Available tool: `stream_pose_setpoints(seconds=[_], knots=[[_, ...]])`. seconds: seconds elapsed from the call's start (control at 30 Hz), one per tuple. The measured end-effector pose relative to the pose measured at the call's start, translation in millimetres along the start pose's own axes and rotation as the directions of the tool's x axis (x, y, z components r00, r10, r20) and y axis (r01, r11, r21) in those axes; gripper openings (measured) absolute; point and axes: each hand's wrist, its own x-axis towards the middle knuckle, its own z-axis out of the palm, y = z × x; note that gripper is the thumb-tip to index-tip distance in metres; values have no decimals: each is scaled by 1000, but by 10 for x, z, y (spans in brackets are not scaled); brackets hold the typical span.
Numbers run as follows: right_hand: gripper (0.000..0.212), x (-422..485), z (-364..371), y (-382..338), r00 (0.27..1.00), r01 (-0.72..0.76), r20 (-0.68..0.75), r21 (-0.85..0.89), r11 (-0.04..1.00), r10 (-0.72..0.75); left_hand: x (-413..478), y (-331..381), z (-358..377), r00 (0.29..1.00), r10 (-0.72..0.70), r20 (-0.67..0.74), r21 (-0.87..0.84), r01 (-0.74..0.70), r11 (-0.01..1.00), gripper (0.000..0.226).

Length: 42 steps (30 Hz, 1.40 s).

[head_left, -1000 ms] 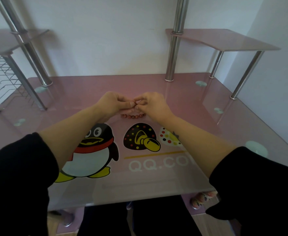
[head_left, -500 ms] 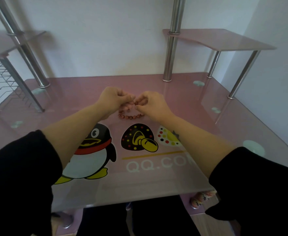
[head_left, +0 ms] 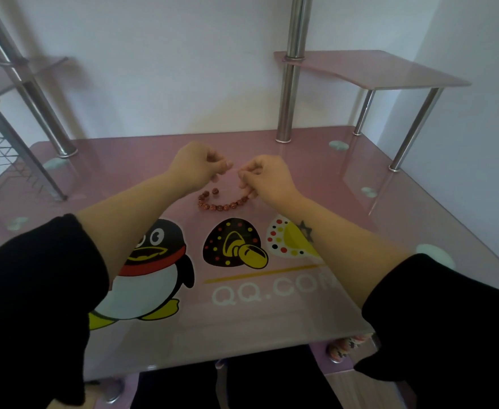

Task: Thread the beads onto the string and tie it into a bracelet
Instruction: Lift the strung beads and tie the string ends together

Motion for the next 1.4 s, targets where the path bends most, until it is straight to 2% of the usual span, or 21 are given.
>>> stream_pose_setpoints(seconds=[0.1, 0.23, 0.57, 0.63, 0.7, 0.83, 0.93, 1.23, 1.4], knots=[[13, 42, -11, 48, 999, -17, -40, -45, 999, 15, 51, -36, 39, 997, 1, 78, 207, -17, 978, 13], [12, 80, -22, 68, 998, 2, -56, -119, 993, -9, 109, -28, 134, 979, -76, 191, 375, -1, 927, 15], [12, 78, -16, 4, 998, 43, -31, -162, 986, -49, 98, -10, 191, 969, -104, 224, 458, -10, 889, 25], [11, 67, -19, -48, 997, 66, -14, -177, 982, -69, 74, 17, 153, 970, -89, 225, 317, 14, 948, 19], [9, 62, -32, -123, 995, 98, -8, -202, 974, -102, 44, 68, 54, 969, -92, 228, 68, 78, 995, 16], [7, 83, -74, -321, 989, 139, -19, -179, 974, -144, -23, 149, -207, 970, -144, 196, -187, 181, 965, 8], [6, 101, -74, -437, 989, 147, -12, -152, 978, -150, -66, 179, -316, 957, -155, 245, -348, 236, 907, 12], [6, 104, 44, -574, 975, 220, 65, -84, 972, -215, -213, 137, -441, 932, -161, 324, -498, 313, 809, 10], [10, 117, 105, -578, 976, 207, 79, -86, 974, -201, -270, 125, -429, 935, -156, 319, -529, 312, 789, 7]])
